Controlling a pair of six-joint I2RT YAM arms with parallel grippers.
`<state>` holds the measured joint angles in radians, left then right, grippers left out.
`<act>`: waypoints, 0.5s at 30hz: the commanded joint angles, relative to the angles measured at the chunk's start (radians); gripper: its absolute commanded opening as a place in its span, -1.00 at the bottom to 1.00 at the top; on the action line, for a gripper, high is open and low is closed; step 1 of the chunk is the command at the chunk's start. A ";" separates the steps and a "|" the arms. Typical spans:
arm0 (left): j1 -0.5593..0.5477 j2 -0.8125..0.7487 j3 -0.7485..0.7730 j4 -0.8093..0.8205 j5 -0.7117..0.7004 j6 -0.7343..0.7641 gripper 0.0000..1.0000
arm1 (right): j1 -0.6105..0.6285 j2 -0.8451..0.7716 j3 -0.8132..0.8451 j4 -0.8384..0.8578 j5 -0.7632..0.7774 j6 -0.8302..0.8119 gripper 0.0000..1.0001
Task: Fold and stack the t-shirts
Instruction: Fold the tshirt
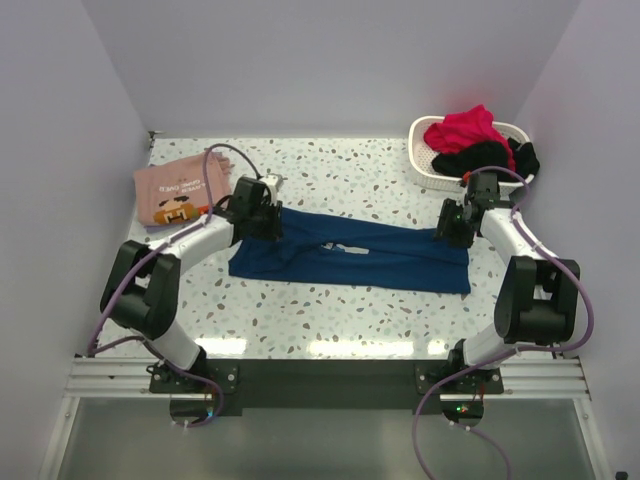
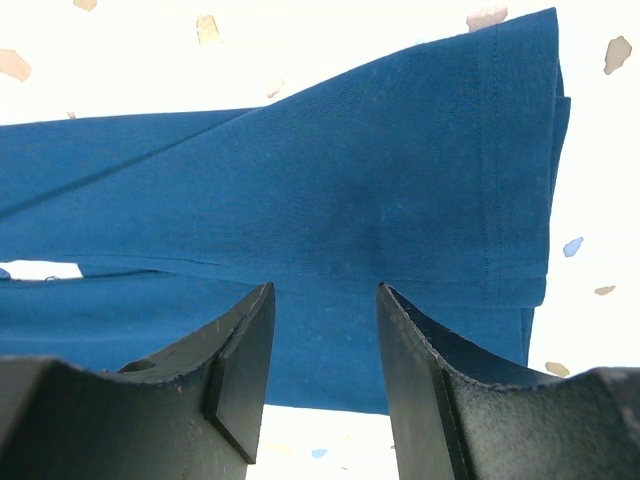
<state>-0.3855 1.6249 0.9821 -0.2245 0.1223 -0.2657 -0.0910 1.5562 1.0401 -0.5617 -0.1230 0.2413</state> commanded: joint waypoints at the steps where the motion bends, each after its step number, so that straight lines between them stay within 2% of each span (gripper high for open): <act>1: 0.014 0.016 0.087 -0.039 -0.085 0.023 -0.29 | -0.004 -0.015 0.005 -0.004 -0.010 -0.014 -0.02; 4: 0.014 0.024 0.122 -0.076 -0.205 0.014 -0.24 | -0.003 -0.015 0.001 -0.004 -0.013 -0.016 -0.02; 8: -0.004 -0.049 0.075 -0.038 -0.201 -0.009 -0.24 | -0.003 -0.015 -0.003 -0.001 -0.012 -0.016 -0.02; 12: -0.117 -0.118 0.023 -0.036 -0.203 -0.020 -0.22 | -0.004 -0.012 -0.008 0.003 -0.017 -0.014 -0.02; 15: -0.251 -0.109 -0.014 -0.062 -0.187 -0.069 -0.18 | -0.004 -0.013 -0.008 0.005 -0.018 -0.013 -0.02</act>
<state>-0.5304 1.5356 1.0027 -0.2722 -0.0731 -0.2859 -0.0910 1.5562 1.0378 -0.5610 -0.1234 0.2413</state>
